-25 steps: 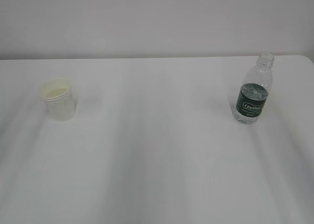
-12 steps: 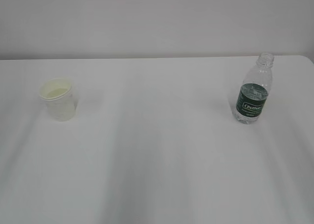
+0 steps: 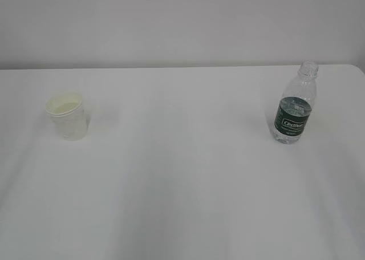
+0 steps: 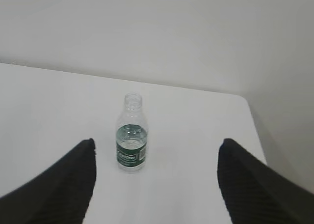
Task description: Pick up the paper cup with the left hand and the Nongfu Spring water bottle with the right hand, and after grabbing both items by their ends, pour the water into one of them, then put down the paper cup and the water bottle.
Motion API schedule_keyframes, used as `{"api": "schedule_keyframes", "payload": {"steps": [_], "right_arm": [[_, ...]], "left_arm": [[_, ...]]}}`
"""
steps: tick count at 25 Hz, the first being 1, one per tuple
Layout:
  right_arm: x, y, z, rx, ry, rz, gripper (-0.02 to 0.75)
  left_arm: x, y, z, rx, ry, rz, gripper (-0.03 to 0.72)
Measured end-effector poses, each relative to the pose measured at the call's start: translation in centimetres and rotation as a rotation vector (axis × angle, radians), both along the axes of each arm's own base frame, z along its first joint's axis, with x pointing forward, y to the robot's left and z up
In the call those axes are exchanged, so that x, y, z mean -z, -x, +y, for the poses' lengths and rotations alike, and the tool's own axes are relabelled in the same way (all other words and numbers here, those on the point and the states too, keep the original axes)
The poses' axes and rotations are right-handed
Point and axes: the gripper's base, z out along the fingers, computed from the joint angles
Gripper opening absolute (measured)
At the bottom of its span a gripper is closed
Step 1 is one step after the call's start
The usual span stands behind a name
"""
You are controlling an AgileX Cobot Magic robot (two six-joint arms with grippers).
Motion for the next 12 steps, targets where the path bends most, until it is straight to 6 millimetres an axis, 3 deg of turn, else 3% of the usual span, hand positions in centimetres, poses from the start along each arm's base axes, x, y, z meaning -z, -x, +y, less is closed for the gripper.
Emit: {"api": "schedule_keyframes", "payload": {"steps": [5, 12], "right_arm": [[0.0, 1.1, 0.5, -0.031, -0.113, 0.013, 0.587], [1.0, 2.9, 0.6, -0.047, -0.132, 0.128, 0.587]], "left_arm": [[0.0, 1.3, 0.3, -0.007, -0.003, 0.021, 0.567], [0.6, 2.9, 0.6, -0.02, -0.008, 0.094, 0.529]]}}
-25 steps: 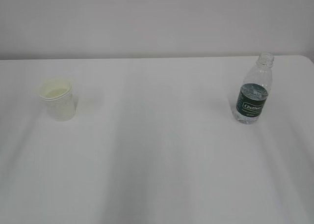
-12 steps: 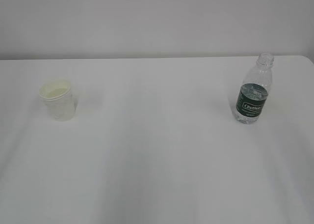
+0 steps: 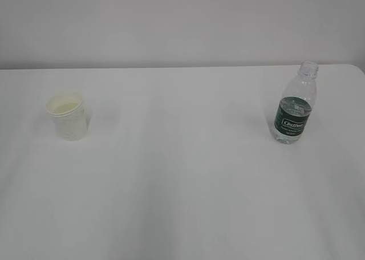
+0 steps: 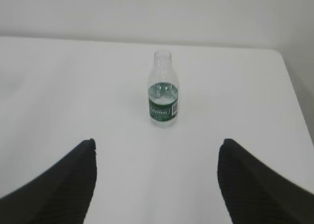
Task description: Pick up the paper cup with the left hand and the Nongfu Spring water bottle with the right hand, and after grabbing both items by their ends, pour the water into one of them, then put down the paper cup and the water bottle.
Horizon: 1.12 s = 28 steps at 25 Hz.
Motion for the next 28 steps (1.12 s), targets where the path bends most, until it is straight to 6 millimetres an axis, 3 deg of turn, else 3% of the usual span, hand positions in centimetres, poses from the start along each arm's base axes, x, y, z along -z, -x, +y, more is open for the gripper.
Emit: {"api": "schedule_keyframes", "payload": {"steps": [6, 15, 28], "right_arm": [[1.0, 3.0, -0.1, -0.019, 0.011, 0.089, 0.586], [1.2, 7.7, -0.6, -0.017, -0.004, -0.044, 0.587], [2.7, 9.9, -0.8, -0.019, 0.014, 0.07, 0.586]], "left_arm": [[0.7, 1.9, 0.3, -0.008, 0.008, 0.079, 0.526], [1.1, 5.9, 1.0, -0.016, 0.022, 0.07, 0.524], [2.9, 8.8, 1.4, -0.013, 0.034, 0.188, 0.524]]}}
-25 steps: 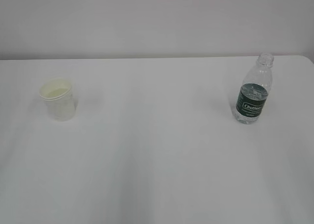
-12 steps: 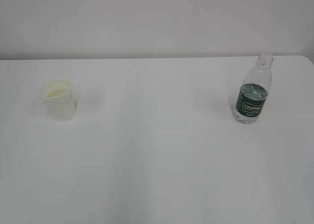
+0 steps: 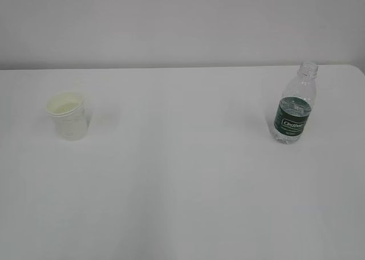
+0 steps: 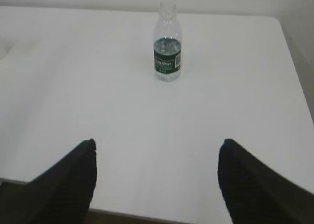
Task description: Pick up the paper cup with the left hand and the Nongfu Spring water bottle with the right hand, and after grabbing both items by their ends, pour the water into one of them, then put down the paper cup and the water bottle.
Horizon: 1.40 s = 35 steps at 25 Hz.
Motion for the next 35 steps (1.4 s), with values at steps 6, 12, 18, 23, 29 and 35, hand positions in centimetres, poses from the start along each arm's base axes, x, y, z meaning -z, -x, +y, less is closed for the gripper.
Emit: {"api": "schedule_keyframes", "payload": {"steps": [6, 12, 18, 23, 29, 35], "right_arm": [[0.5, 0.9, -0.2, 0.005, 0.01, 0.007, 0.586], [1.4, 0.7, -0.3, 0.019, 0.024, 0.028, 0.586], [2.2, 0.2, -0.5, 0.038, 0.049, 0.061, 0.586], [3.5, -0.4, -0.5, 0.042, 0.059, 0.109, 0.586], [4.2, -1.0, -0.6, 0.054, 0.071, 0.115, 0.586], [4.2, -1.4, -0.8, 0.074, 0.09, 0.083, 0.586]], "left_arm": [[0.6, 0.4, 0.1, 0.001, -0.014, 0.059, 0.524], [0.7, 1.3, 0.2, 0.008, -0.024, 0.02, 0.506], [1.0, 1.9, 0.3, 0.006, -0.026, 0.03, 0.504], [1.6, 1.6, 0.3, 0.006, -0.033, 0.054, 0.495], [2.0, 1.4, 0.4, 0.002, -0.044, 0.068, 0.483], [2.1, 1.4, 0.4, 0.0, -0.048, 0.072, 0.475]]}}
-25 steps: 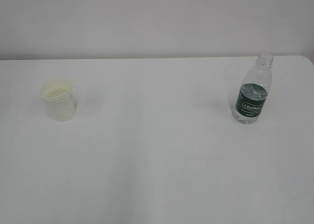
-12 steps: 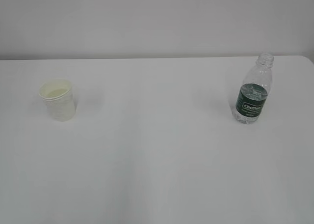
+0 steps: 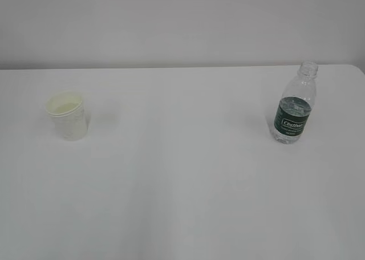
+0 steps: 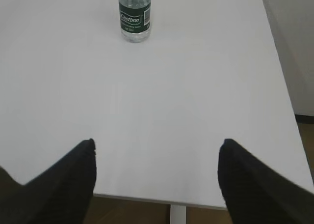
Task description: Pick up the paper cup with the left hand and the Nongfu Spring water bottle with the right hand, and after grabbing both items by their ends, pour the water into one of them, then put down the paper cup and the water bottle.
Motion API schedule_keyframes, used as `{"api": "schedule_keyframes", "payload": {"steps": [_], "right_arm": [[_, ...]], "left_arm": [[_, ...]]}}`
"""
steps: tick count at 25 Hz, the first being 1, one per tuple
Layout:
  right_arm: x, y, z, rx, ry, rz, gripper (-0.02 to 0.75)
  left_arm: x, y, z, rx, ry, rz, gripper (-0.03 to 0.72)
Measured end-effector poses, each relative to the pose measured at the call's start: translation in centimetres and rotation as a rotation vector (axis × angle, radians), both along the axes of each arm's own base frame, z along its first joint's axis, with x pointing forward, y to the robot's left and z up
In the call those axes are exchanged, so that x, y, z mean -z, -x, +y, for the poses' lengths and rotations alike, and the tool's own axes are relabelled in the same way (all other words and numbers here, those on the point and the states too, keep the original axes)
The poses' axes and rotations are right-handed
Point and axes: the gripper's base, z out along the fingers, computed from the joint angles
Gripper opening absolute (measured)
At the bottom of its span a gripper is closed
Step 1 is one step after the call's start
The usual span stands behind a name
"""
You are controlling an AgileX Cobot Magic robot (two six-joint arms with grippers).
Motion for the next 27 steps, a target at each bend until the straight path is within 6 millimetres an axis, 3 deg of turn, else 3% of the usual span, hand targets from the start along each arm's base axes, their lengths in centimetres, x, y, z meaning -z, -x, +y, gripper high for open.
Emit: {"api": "schedule_keyframes", "payload": {"steps": [27], "right_arm": [[0.43, -0.63, -0.04, 0.006, 0.009, -0.023, 0.586]], "left_arm": [[0.0, 0.0, 0.0, 0.0, 0.0, 0.0, 0.469]]}}
